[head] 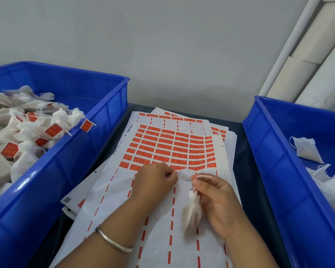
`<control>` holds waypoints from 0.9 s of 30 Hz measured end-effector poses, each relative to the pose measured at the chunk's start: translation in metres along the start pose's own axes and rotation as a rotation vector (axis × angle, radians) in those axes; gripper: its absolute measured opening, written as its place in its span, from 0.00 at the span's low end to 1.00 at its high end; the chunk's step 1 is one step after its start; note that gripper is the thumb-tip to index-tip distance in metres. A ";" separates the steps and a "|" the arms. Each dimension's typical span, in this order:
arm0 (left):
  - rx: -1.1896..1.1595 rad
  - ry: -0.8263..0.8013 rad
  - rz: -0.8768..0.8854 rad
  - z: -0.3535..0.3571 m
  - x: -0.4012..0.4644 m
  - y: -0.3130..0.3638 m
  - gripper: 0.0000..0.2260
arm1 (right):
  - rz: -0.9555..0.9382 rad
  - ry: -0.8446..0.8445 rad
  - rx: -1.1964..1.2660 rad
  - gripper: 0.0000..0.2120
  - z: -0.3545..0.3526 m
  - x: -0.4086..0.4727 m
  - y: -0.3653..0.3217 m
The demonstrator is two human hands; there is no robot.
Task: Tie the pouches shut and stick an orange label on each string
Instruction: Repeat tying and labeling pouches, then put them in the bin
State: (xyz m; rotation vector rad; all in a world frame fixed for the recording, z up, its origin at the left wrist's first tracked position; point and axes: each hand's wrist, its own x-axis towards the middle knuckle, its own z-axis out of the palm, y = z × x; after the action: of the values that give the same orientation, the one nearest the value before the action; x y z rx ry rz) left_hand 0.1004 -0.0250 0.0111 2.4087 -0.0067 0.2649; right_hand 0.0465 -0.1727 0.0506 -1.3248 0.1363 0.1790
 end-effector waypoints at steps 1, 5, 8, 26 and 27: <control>-0.020 0.006 -0.016 0.000 0.001 0.000 0.10 | -0.026 0.001 -0.010 0.08 0.000 -0.001 -0.001; -0.084 0.022 -0.135 0.000 0.004 -0.003 0.07 | -0.074 0.000 0.018 0.09 0.000 -0.002 -0.004; -0.180 0.087 -0.227 -0.003 0.007 -0.003 0.05 | -0.085 0.020 0.010 0.09 0.000 -0.003 -0.005; -0.987 -0.226 -0.384 -0.031 -0.026 0.056 0.08 | -0.275 0.098 -0.204 0.12 0.002 -0.005 -0.007; -1.005 -0.244 -0.380 -0.031 -0.027 0.057 0.08 | -0.289 0.119 -0.202 0.10 0.002 -0.005 -0.007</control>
State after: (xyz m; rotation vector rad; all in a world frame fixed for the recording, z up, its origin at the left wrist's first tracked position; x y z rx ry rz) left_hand 0.0639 -0.0494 0.0656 1.3869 0.1661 -0.1856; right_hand 0.0435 -0.1730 0.0583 -1.5406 0.0266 -0.1348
